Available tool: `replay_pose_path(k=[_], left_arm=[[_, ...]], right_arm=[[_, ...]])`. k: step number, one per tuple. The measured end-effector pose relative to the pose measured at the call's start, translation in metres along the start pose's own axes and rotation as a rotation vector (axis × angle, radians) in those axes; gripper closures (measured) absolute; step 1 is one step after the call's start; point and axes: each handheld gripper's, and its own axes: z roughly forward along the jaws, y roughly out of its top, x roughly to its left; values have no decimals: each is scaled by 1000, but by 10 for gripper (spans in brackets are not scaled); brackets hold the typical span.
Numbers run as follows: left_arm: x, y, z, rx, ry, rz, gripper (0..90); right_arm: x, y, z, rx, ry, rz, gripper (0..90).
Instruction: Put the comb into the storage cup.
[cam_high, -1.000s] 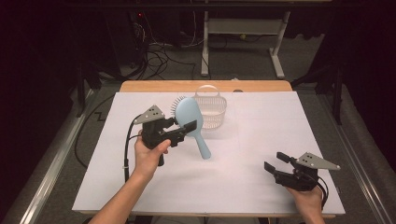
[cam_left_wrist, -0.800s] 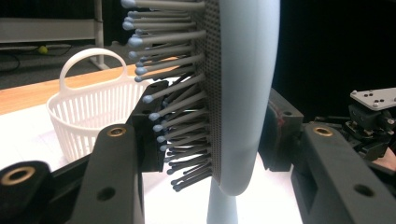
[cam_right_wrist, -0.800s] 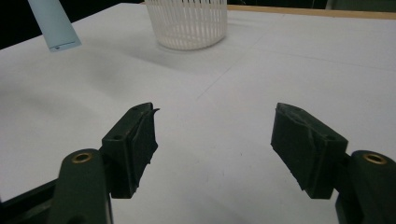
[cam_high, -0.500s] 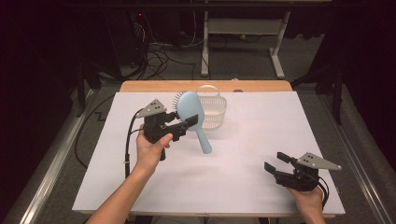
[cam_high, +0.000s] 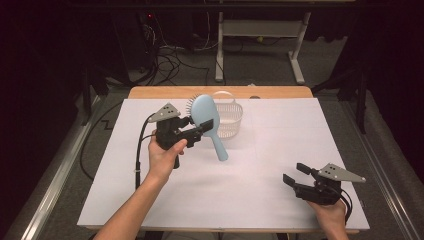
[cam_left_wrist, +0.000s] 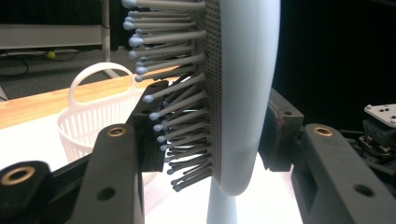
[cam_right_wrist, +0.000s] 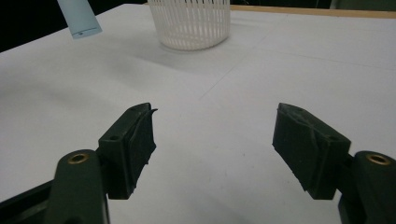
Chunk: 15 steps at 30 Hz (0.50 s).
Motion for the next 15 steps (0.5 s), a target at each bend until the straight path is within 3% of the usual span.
replay_pose_path(k=[15], left_arm=[[-4,17,17,25,10,52,517]], right_arm=[[-1,0,-1,2,-1,9,295]])
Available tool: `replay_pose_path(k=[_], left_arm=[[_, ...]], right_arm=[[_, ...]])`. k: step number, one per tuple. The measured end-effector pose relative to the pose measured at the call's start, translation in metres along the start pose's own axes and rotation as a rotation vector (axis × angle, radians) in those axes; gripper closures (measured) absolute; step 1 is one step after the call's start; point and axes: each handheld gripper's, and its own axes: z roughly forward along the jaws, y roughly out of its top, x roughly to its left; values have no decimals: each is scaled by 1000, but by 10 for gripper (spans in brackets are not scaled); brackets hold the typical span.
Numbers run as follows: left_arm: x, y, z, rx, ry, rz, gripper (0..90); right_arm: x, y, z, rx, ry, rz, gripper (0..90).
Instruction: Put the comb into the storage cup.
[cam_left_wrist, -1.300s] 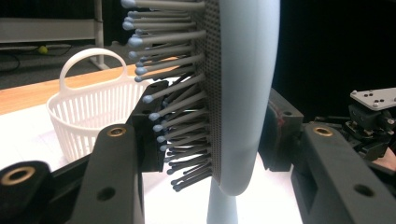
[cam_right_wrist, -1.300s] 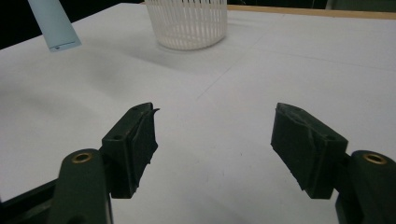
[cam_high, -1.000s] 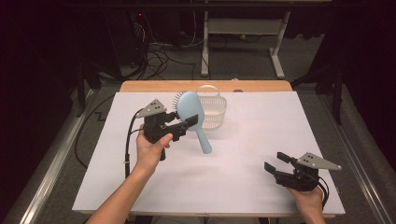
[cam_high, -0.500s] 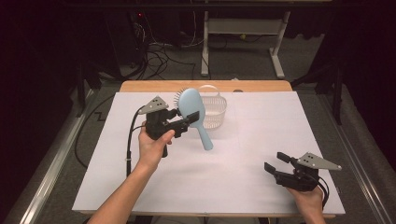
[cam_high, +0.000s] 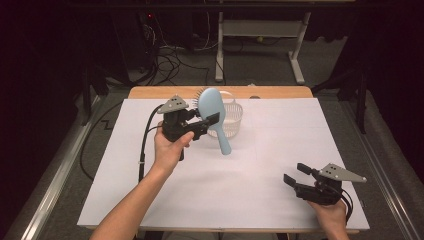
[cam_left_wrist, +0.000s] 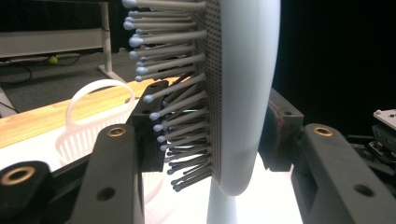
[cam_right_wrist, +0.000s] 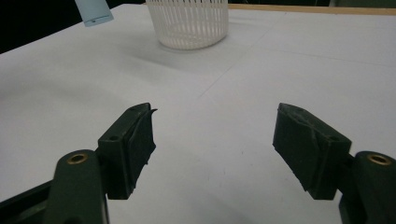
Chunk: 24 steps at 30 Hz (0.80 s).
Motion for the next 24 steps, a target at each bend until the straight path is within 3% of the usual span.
replay_pose_path(k=[24], left_arm=[[14,25,20,6,46,36,516]], right_arm=[[-2,0,-2,-8,-5,9,295]])
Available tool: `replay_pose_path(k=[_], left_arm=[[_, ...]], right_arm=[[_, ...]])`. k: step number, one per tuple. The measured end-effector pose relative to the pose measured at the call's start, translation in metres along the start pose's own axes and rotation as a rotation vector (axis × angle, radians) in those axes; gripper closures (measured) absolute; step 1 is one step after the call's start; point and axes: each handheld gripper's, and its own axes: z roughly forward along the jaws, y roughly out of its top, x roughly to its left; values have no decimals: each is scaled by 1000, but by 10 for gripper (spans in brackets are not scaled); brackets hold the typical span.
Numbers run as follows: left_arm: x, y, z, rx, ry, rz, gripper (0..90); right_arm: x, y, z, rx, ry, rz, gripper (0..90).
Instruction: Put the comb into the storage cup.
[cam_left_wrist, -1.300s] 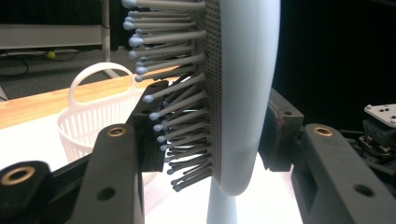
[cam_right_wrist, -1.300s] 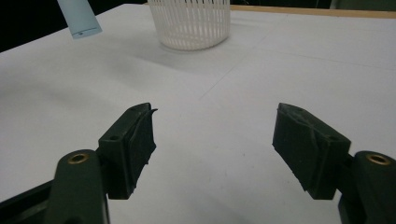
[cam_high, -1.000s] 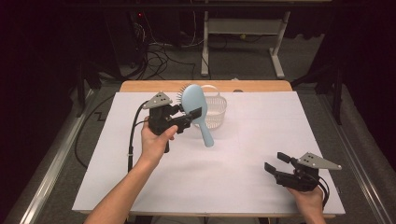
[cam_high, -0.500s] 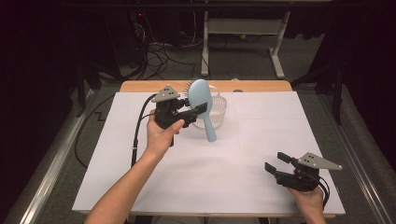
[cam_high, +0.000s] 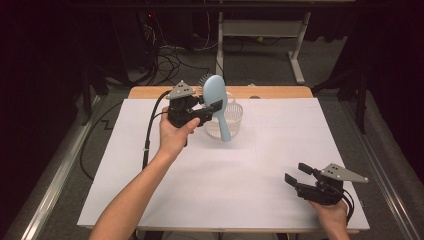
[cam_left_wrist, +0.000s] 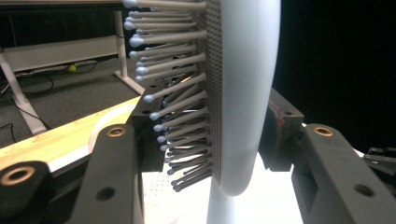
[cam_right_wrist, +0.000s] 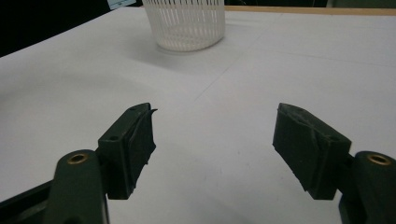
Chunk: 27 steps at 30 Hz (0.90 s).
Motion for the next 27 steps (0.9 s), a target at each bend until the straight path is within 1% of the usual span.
replay_pose_path(k=[4,7,11,16,20,23,27], left_arm=[[3,3,4,15,5,-5,516],[6,4,7,20,2,-19,516],[8,8,12,38,9,-16,516],[11,13,17,37,8,-33,516],[13,17,21,42,17,-34,516],[16,19,23,35,21,-41,516],[19,22,26,49,41,-40,516]], right_arm=[[0,0,0,0,1,1,296],[0,0,0,0,0,2,296],[-1,0,0,0,2,5,296],[0,0,0,-1,0,2,297],[0,0,0,-1,-1,5,297],[0,0,0,3,-2,3,298],[0,0,1,7,0,0,298]])
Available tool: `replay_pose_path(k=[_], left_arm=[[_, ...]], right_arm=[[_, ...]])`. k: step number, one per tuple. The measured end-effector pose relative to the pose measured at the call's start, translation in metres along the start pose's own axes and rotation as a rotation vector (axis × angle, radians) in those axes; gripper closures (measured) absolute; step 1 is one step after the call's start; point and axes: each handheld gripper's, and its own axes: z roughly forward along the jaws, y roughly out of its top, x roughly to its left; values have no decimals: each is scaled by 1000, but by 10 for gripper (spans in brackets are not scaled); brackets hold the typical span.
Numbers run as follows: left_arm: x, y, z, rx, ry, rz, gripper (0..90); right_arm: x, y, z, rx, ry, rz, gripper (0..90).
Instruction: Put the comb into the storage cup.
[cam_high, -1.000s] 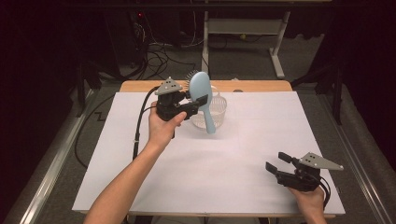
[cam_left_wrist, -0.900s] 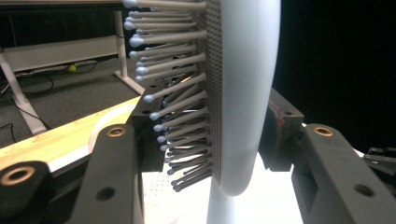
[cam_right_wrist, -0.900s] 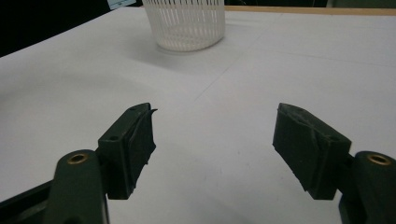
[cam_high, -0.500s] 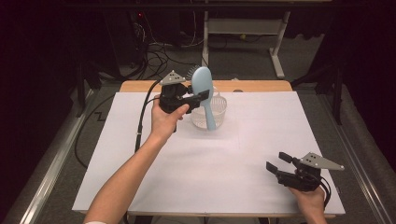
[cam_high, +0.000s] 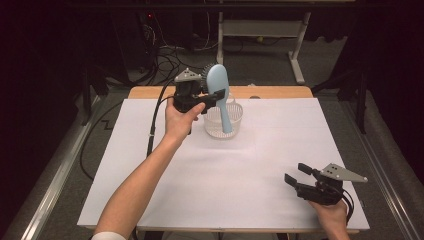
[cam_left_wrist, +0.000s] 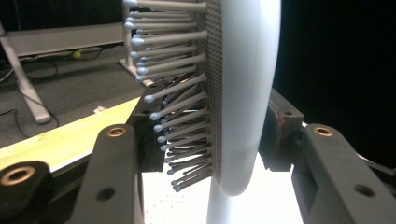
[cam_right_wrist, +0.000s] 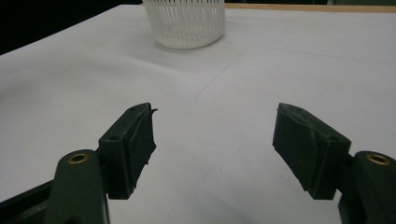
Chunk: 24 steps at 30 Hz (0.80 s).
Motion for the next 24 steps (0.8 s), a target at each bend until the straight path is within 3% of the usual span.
replay_pose_path(k=[13,24], left_arm=[[7,15,9,-32,26,-32,516],[17,19,18,-14,68,-35,514]], right_arm=[[-1,0,0,2,2,7,297],[0,0,0,-2,7,2,298]])
